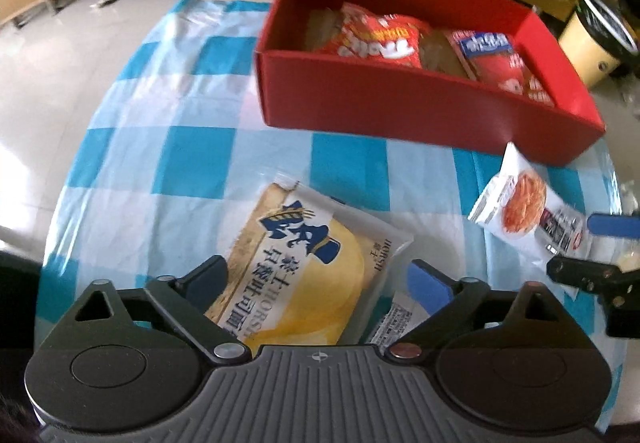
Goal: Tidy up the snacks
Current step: 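Grasp yellow Horsh bread pack with left tool while right grasps white spicy-strip packet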
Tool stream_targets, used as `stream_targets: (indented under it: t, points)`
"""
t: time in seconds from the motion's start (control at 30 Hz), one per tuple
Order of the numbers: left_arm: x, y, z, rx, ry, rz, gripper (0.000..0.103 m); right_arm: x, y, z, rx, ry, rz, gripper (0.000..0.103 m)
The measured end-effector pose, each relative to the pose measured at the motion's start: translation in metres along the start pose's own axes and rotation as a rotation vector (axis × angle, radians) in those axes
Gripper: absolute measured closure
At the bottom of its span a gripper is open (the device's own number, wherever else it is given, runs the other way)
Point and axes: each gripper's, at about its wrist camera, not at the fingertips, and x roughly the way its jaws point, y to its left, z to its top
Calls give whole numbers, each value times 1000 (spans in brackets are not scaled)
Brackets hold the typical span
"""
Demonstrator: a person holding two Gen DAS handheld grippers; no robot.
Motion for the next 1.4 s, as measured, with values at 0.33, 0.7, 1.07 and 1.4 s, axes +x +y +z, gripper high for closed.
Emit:
stream_targets:
  t: [0.33,0.7,1.07,1.4]
  points:
    - [9,-2,-3,1,52,80,14,4,-25,8,56,11,-26,31]
    - [-11,9,-9,-98,47,15,27,21,-20,16,25,48,-8,31]
    - [12,5,0,-122,58,57,10,52,7,23,-122,54,-22,14]
    - [21,-1,-7,-38,32,78,0,58,8,16,-160,59,-46,0]
